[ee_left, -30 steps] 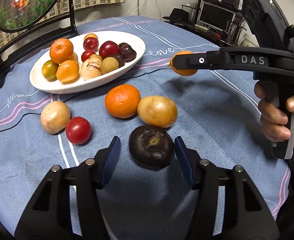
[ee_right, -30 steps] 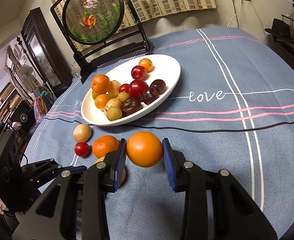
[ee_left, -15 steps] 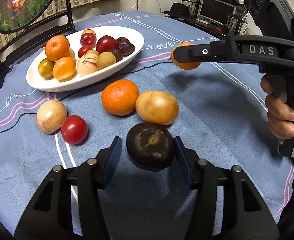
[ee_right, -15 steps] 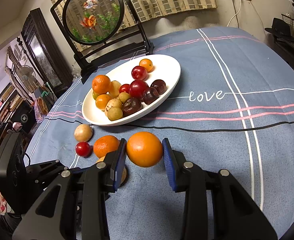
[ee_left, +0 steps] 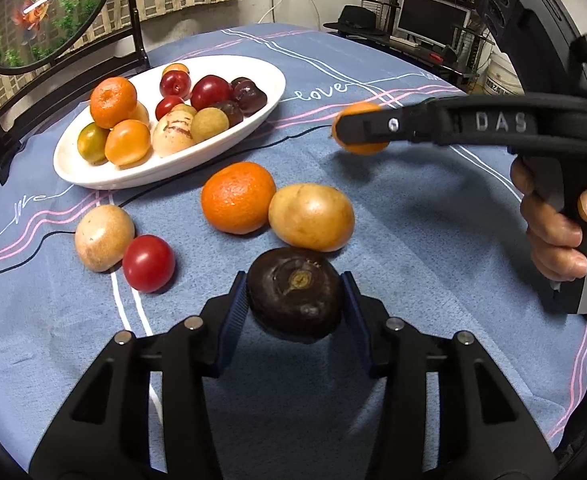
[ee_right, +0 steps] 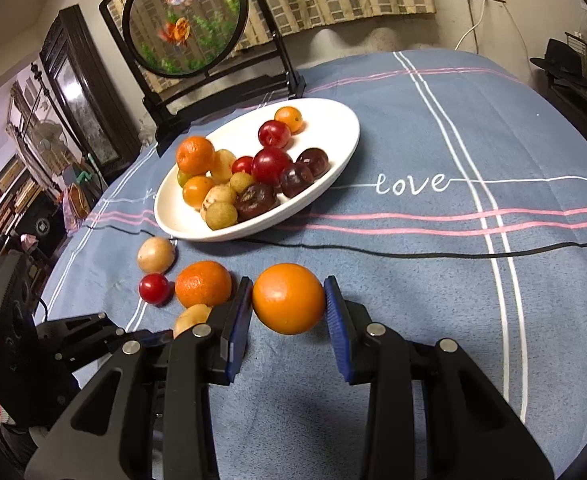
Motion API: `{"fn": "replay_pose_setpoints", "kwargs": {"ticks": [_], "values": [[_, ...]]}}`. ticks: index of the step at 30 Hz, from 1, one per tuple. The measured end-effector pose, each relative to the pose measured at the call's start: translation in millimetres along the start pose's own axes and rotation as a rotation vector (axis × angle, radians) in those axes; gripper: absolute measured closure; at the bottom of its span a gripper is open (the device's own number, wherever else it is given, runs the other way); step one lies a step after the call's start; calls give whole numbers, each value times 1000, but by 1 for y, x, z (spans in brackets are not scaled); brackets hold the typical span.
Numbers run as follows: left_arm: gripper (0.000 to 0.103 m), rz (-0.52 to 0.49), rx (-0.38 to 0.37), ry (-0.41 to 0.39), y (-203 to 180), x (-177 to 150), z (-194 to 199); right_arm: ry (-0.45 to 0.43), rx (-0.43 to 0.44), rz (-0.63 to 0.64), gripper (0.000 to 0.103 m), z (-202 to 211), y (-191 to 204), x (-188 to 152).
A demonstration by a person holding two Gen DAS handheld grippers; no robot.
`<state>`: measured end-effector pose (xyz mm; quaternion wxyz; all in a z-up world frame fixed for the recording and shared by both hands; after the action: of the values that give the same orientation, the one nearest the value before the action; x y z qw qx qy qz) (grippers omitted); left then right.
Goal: Organize fruits
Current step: 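Carry the dark purple fruit and orange onto the white plate and release both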
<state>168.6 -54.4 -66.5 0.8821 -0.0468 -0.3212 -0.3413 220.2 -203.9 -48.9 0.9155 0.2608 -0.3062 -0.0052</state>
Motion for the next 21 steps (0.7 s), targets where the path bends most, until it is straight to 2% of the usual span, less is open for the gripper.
{"fn": "replay_pose_setpoints", "kwargs": {"ticks": [4,11,21], "values": [[56,45,32,-36,7,-3,12,0,11,39,67,1,6,-6],[56,152,-5,-156,33,-2,51,-37,139,63,66,21,24,-5],[56,274,141,-233,126,43,80,-164,204,26,66,16,47,50]]}}
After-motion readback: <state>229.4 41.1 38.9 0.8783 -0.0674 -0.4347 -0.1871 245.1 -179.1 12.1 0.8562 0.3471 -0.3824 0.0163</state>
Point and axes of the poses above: each gripper's, at about its wrist camera, not at the fingertips, and z roughly against the way its jaws point, y to its left, x to its top, the point moved 1 cm from there along -z, roughly the way its jaws point, and after that the axes turned 15 degrees about -z, right-handed, at the moved point
